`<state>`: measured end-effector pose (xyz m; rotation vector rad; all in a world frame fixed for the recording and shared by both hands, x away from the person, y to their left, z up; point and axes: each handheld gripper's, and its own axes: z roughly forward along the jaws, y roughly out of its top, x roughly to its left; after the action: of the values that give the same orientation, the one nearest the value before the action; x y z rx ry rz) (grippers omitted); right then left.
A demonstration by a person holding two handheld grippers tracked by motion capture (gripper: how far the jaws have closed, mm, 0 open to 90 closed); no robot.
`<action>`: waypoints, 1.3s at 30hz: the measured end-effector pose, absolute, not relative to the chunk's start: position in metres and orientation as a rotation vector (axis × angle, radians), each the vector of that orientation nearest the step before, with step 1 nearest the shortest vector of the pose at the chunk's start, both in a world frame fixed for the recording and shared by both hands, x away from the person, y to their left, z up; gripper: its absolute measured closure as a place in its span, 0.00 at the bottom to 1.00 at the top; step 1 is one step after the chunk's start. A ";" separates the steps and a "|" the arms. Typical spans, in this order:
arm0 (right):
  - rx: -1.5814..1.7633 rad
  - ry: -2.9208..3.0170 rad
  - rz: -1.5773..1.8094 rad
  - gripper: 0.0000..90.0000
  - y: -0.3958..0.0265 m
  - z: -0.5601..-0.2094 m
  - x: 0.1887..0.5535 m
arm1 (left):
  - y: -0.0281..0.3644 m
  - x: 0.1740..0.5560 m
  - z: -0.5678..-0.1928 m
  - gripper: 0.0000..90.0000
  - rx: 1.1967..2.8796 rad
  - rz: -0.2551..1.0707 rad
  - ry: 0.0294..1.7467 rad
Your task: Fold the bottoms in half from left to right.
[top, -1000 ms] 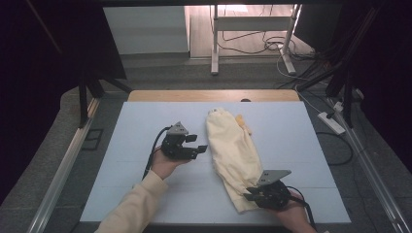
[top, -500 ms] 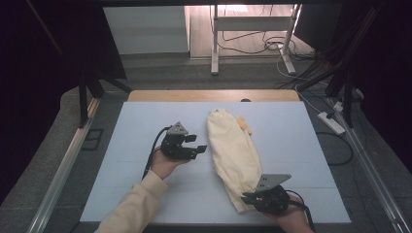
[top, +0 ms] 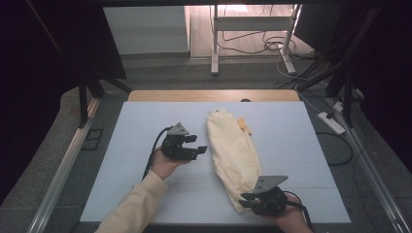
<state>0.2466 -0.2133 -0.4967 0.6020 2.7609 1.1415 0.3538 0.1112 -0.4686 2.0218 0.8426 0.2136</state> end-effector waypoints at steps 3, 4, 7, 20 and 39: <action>0.594 2.705 1.208 0.66 -0.217 -0.490 0.247 | 0.112 0.353 -0.468 0.40 2.022 0.216 0.842; 0.599 2.700 1.217 0.64 -0.218 -0.488 0.248 | 0.112 0.353 -0.468 0.40 2.024 0.218 0.843; 0.629 2.672 1.243 0.58 -0.224 -0.487 0.252 | 0.114 0.351 -0.468 0.40 2.024 0.220 0.842; 0.680 2.599 1.281 0.54 -0.235 -0.483 0.262 | 0.129 0.332 -0.472 0.39 2.036 0.223 0.864; 0.690 2.586 1.282 0.52 -0.234 -0.485 0.271 | 0.143 0.318 -0.472 0.37 2.018 0.201 0.815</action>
<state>0.2708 -0.2340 -0.4847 0.6903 2.5857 1.2822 0.3180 0.1433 -0.4719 2.0181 0.8146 0.2012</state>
